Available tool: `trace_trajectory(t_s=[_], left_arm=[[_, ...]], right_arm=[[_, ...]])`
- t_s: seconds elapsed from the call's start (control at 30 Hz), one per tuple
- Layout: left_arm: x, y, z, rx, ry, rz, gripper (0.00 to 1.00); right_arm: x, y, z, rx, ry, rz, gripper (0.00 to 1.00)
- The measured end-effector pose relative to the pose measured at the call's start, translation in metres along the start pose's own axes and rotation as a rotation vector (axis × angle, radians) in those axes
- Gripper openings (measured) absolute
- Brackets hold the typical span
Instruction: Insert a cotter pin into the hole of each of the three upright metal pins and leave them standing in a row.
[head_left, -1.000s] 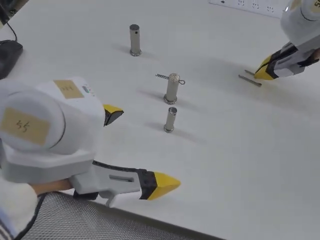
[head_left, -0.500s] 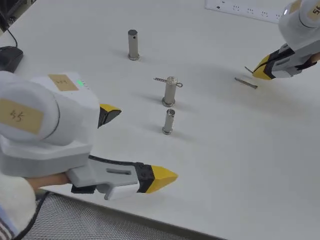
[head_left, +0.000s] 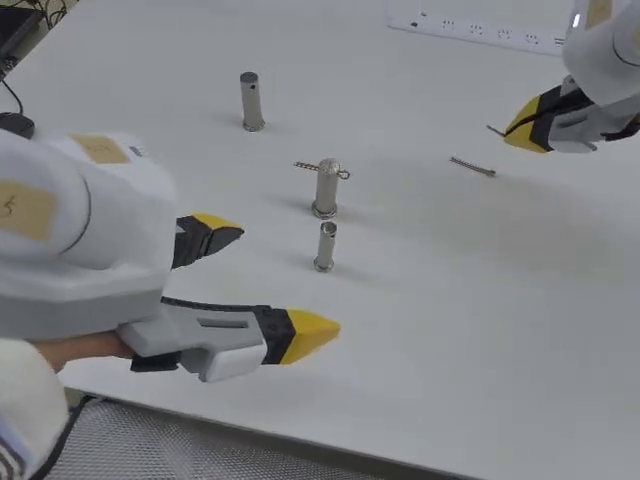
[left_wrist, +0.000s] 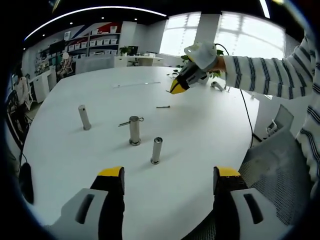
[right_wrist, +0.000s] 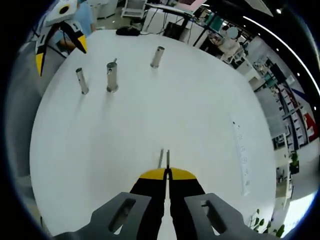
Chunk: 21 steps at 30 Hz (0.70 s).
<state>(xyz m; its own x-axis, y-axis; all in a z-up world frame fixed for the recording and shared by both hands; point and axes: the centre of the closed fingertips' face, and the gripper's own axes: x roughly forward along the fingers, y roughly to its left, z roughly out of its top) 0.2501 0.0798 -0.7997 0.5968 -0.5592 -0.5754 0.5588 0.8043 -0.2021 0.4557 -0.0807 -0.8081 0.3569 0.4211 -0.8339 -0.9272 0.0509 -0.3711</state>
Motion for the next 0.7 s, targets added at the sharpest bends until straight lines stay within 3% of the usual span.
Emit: trace_trajectory(t_s=[0.13, 0.33, 0.53, 0.7], left_arm=[[-0.001, 0.002, 0.006, -0.008, -0.011, -0.004, 0.7], [0.0, 0.006, 0.02, -0.087, -0.04, -0.014, 0.6], [0.001, 0.007, 0.034, -0.063, -0.059, -0.026, 0.6], [0.005, 0.003, 0.043, -0.103, -0.067, -0.054, 0.51]], right_arm=[[-0.015, 0.012, 0.019, -0.017, -0.036, -0.025, 0.02], [-0.032, 0.031, 0.046, -0.043, -0.09, -0.038, 0.02], [-0.051, 0.051, 0.077, -0.042, -0.153, -0.038, 0.02], [-0.066, 0.064, 0.097, -0.06, -0.197, -0.053, 0.02]])
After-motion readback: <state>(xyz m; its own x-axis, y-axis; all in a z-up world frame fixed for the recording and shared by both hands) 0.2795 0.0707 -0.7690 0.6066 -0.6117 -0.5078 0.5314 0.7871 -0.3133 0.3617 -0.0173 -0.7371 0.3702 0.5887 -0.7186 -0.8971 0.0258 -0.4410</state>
